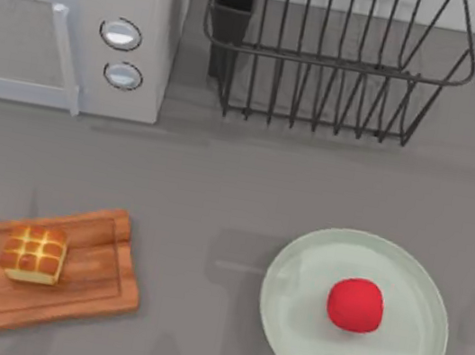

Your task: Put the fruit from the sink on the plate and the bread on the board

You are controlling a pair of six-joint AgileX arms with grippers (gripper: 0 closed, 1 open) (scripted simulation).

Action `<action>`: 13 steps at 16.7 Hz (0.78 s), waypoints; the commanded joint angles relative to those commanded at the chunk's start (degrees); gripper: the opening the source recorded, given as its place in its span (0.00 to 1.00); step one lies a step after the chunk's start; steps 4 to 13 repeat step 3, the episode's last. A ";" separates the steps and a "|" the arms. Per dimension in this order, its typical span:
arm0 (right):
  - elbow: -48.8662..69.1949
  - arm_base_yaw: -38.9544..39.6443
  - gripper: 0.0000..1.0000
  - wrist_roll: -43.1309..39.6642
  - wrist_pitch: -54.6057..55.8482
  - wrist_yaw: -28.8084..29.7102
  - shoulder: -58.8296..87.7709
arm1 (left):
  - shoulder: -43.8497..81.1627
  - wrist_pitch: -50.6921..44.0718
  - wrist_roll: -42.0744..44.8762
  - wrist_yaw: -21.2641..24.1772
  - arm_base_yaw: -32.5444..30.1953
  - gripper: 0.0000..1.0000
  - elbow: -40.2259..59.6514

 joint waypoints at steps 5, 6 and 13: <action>0.00 0.00 1.00 0.00 0.00 0.00 0.00 | -0.81 0.43 1.05 0.14 0.12 1.00 -0.91; 0.00 0.00 1.00 0.00 0.00 0.00 0.00 | -0.81 0.43 1.05 0.14 0.12 1.00 -0.91; 0.00 0.00 1.00 0.00 0.00 0.00 0.00 | -0.81 0.43 1.05 0.14 0.12 1.00 -0.91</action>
